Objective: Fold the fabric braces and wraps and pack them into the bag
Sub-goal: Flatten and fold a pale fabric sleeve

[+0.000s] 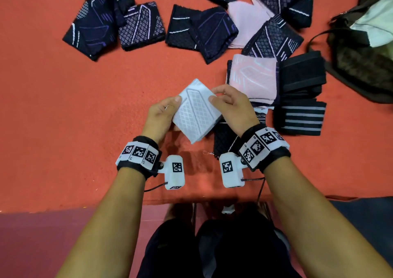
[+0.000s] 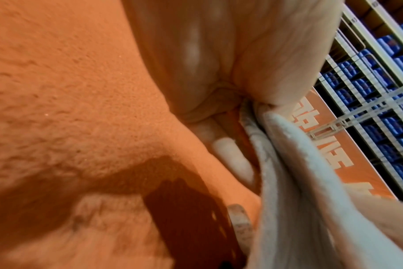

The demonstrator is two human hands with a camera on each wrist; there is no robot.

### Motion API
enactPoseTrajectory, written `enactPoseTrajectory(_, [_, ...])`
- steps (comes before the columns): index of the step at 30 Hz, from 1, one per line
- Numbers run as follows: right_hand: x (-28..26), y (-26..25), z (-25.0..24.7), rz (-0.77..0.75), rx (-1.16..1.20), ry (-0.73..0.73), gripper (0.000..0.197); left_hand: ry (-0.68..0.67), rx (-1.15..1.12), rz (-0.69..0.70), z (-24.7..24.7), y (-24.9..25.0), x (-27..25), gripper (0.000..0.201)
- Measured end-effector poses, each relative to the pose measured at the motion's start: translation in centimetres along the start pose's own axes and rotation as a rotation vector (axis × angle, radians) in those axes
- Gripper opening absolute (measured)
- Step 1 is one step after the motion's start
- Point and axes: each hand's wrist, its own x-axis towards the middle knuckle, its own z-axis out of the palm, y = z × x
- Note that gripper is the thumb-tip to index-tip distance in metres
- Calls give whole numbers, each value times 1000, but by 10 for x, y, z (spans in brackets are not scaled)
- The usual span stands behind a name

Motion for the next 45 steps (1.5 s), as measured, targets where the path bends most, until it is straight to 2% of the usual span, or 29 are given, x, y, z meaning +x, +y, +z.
enactPoseTrajectory(3, [-4,5,-4,-19,51,-44,15,4,-34,9,2,6,-1,24])
enactPoseTrajectory(7, [0,8,-13,-42,8,45,24,-41,-2,-42,10,9,0,29])
enactPoseTrajectory(10, [2,10,-19,-37,-23,45,26,-54,13,-60,16,4,1,37])
enactPoseTrajectory(17, [0,12,-25,-16,-116,18,26,-45,24,-3,36,-3,-6,12])
enactPoseTrajectory(25, [-22,28,-48,36,-40,119,28,-33,11,-1,55,-14,-12,13])
enactPoseTrajectory(30, [-39,45,-62,101,-80,192,39,-49,-40,-15,78,-17,-17,13])
enactPoseTrajectory(35, [-44,63,-72,105,-153,281,34,-102,93,-35,91,-27,-18,28])
enactPoseTrajectory(37, [-43,65,-73,99,-213,281,33,-106,132,-45,91,-30,-17,29])
enactPoseTrajectory(39, [-43,63,-73,96,-297,264,34,-117,176,-57,90,-32,-15,39])
enactPoseTrajectory(42, [-45,60,-75,96,-385,265,34,-118,301,-57,88,-35,-12,31])
enactPoseTrajectory(45, [-45,59,-73,99,-437,250,36,-109,364,-48,88,-38,-9,34])
